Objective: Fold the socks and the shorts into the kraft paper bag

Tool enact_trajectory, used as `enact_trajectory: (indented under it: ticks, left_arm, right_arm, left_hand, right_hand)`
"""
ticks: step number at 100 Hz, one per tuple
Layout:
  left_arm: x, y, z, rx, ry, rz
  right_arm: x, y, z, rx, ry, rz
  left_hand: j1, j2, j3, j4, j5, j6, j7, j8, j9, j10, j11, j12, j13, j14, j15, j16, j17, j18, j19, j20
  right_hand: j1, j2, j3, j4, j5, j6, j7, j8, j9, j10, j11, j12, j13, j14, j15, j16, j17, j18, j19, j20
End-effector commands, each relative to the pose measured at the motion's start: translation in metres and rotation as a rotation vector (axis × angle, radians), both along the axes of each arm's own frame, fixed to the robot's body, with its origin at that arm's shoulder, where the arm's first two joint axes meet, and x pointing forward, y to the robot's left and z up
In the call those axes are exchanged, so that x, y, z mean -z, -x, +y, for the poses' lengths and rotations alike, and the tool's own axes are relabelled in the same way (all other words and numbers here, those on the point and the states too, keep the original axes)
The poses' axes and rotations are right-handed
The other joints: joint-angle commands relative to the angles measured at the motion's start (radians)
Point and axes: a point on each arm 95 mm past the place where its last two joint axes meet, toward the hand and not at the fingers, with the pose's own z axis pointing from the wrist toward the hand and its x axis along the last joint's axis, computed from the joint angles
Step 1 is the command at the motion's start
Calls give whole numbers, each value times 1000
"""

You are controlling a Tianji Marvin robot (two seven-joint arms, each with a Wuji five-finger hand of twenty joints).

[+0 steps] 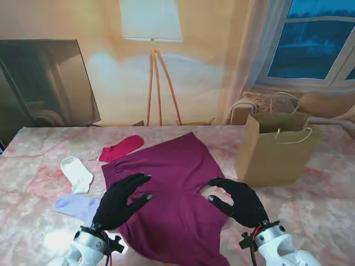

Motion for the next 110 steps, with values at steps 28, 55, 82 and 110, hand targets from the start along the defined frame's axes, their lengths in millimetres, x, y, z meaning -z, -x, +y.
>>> enact_trajectory:
  ticks: [28, 55, 82, 110]
  left_arm:
    - [-5, 0, 5, -13, -7, 1]
    - [-10, -1, 13, -24, -33, -1]
    - [-16, -1, 26, -39, -75, 10]
    - [-24, -1, 54, -92, -150, 23]
  right_arm:
    - [1, 4, 3, 1, 5, 1]
    - [1, 2, 5, 1, 3, 4]
    - [3, 3, 7, 6, 3, 14]
    - [1, 2, 7, 6, 16, 4]
  left_hand:
    - [-9, 34, -1, -16, 15, -12, 2, -1, -4, -1, -9, 0, 10, -22, 0, 5, 1, -9, 2, -5]
    - [-8, 35, -2, -16, 18, -12, 3, 0, 0, 2, -7, 2, 13, -18, 1, 5, 3, -9, 3, -5]
    - [-3, 34, -1, -17, 20, -10, 4, 0, 2, 4, -6, 4, 14, -19, 2, 6, 6, -10, 7, -3]
    - [20, 25, 6, -18, 30, -15, 10, 3, 15, 3, -1, 8, 28, -19, 9, 8, 19, -8, 22, 3]
  right_hand:
    - [-28, 7, -3, -41, -25, -25, 5, -10, -36, -17, 20, 11, -13, -27, -8, -8, -14, -8, 14, -12]
    - [-24, 8, -7, -40, -25, -24, 6, -9, -36, -17, 19, 11, -12, -27, -9, -7, -16, -8, 15, -12]
    - [-21, 9, -11, -40, -25, -25, 5, -8, -38, -17, 18, 10, -14, -28, -10, -6, -18, -7, 15, -11]
    - [-20, 9, -15, -40, -24, -27, 5, -7, -36, -17, 17, 10, -12, -26, -10, -6, -16, -3, 16, -11]
